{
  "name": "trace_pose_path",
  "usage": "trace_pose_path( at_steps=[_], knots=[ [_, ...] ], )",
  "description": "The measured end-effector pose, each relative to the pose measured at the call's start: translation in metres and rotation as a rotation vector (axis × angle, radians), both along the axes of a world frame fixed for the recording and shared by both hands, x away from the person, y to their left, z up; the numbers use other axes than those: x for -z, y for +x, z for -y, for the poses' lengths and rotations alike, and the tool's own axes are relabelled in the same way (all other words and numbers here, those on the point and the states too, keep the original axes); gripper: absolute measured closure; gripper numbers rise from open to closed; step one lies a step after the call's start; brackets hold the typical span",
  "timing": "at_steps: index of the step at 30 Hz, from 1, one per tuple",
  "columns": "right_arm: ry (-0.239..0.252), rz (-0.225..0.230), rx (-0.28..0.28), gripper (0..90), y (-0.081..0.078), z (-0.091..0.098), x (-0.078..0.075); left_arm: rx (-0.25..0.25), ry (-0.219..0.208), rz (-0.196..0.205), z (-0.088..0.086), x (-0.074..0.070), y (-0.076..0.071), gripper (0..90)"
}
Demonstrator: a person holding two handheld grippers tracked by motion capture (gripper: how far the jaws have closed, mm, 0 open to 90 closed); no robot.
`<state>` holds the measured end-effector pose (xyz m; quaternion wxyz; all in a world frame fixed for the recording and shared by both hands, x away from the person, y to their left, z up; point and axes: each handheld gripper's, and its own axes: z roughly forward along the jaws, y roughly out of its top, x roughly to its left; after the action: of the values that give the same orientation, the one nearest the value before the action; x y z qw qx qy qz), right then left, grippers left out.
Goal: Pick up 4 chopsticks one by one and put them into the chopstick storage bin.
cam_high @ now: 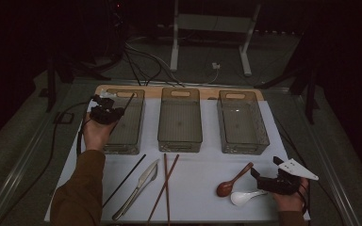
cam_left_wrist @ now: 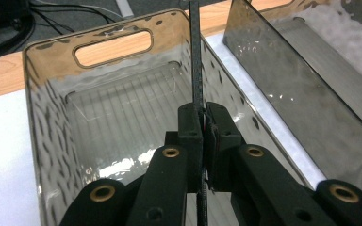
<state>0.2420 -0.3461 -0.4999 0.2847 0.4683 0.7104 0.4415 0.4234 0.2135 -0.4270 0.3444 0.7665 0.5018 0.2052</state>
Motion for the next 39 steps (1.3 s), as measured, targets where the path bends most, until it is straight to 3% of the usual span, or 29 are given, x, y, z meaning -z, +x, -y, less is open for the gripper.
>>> trace_pose_path(
  at_steps=[6,8,12,15,25,39],
  knots=[
    [-0.001,0.000,-0.002,0.0,0.000,0.000,0.000,-0.028,-0.036,0.021,-0.002,0.002,0.009,85.9],
    [-0.002,0.000,-0.003,0.0,0.000,0.000,0.000,-0.046,-0.074,0.023,-0.005,0.004,0.012,63.6],
    [0.000,0.001,-0.002,0.0,-0.001,0.000,0.000,-0.075,-0.076,0.030,-0.007,0.004,0.011,30.3],
    [-0.001,0.000,-0.001,0.0,-0.001,0.001,0.000,-0.075,-0.064,0.020,-0.008,0.003,0.008,17.2],
    [-0.002,0.003,0.000,0.0,-0.001,0.001,-0.001,-0.049,-0.071,0.019,-0.012,-0.007,-0.004,2.3],
    [0.004,0.001,0.000,0.0,0.000,0.002,0.000,0.030,-0.090,0.037,-0.012,-0.020,-0.037,0.7]
  ],
)
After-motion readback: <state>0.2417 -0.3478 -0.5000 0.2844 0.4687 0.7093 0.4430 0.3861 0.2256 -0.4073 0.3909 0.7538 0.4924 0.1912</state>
